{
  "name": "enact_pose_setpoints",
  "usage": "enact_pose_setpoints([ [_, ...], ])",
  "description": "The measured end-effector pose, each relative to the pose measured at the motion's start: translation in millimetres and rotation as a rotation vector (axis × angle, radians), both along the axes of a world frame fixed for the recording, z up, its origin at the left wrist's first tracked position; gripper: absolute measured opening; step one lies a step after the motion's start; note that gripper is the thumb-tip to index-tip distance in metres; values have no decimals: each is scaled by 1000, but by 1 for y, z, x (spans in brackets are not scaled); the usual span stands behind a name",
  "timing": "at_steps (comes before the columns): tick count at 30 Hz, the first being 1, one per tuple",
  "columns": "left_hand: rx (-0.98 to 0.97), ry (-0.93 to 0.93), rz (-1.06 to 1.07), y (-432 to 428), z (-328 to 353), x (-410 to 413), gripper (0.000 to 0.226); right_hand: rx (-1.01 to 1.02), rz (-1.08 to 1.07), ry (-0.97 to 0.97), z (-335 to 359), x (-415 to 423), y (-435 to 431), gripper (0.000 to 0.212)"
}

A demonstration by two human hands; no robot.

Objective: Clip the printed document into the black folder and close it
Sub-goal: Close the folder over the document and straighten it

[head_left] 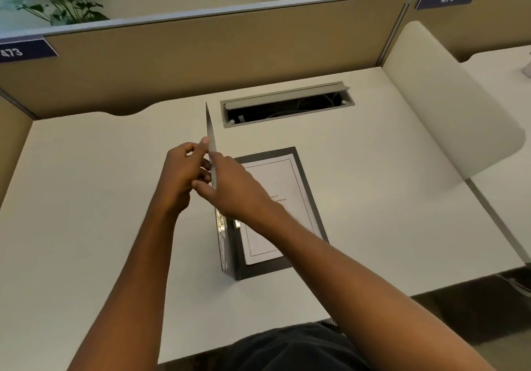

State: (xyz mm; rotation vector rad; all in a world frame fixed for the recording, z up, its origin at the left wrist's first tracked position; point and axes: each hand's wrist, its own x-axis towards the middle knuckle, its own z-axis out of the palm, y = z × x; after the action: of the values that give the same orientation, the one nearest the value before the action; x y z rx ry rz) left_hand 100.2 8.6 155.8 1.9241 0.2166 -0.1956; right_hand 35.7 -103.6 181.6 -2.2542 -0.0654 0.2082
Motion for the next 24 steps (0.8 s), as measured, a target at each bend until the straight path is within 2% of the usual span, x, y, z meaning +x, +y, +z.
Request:
enact_pose_setpoints([
  [2,-43,18,-18,-2,-9,-4,37,-64,-43,-9,-6,0,-13,55],
  [5,99,-66,-210,-3,-34,-12,30,-157,-99,-27,-14,-2,-49,49],
  [8,276,-103,-428,-13,-66,-22,51,-198,-187,-49,-30,-4,-91,40],
  [11,348,-69,-585,-33,-94,-33,76,-174,-305,-35,-49,-6,-125,33],
  [15,476,-55,-683,-64,-128,-41,93,-189,-362,93,-77,-11,-155,51],
  [20,637,-20,-690,-93,-159,-46,94,-252,-298,199,-117,-21,-171,52],
  [24,760,-2,-686,-107,-173,-50,93,-287,-243,272,-146,-28,-176,62],
])
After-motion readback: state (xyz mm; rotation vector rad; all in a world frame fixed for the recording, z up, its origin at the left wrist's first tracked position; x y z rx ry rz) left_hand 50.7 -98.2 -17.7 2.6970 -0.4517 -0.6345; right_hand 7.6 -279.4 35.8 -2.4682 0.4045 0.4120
